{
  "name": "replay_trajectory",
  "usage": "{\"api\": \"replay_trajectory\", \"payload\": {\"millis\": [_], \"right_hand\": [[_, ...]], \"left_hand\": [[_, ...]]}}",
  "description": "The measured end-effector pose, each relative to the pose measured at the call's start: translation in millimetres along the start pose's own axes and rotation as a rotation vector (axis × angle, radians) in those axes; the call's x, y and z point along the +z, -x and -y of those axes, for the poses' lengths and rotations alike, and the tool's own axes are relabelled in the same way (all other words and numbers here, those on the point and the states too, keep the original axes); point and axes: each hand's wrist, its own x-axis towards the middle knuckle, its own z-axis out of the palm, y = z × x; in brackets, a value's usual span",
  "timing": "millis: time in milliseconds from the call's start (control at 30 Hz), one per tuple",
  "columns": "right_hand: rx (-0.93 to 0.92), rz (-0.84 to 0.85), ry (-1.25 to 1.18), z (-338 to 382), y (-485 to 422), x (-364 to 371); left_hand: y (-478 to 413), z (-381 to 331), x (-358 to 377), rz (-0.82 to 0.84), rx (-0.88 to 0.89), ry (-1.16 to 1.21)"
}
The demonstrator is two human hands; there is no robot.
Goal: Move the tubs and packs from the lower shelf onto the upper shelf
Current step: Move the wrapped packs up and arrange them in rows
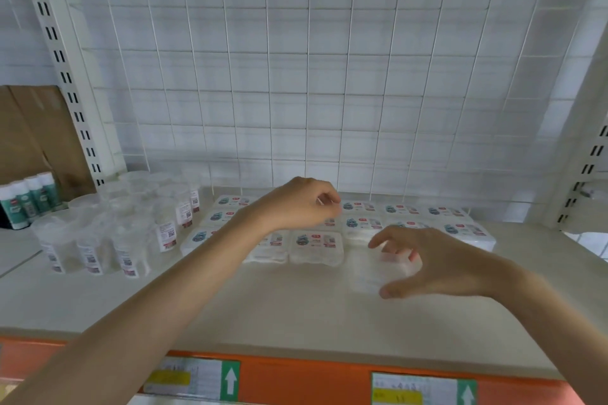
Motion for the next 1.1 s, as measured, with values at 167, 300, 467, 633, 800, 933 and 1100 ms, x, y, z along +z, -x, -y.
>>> {"api": "replay_trajectory", "payload": {"millis": [167,300,467,633,800,933,1100], "right_hand": [[-0.091,-0.258,-0.099,2,-34,-7],[-0.156,-0.372,-0.085,14,-60,-4],[-0.183,-0.506,-0.246,15,-70,9],[-0.031,-0.453,-0.743,5,-61,2],[-0.058,-0.347,-0.767,-6,-60,6],[-0.085,-0.377,-0.823,-5,-61,7],[-0.160,-0.405,-0.836,-4,-56,5]], "left_hand": [[0,-3,17,-0.138,-0.087,0.338],[-2,9,18,-0.275,-0.115,0.444],[2,13,13,-0.277,-0.116,0.671],[4,12,13,-0.319,-0.133,0.736],[3,13,20,-0.303,-0.083,0.661],[1,13,23,-0.310,-0.073,0.655],[0,14,24,-0.313,-0.165,0.687]]}}
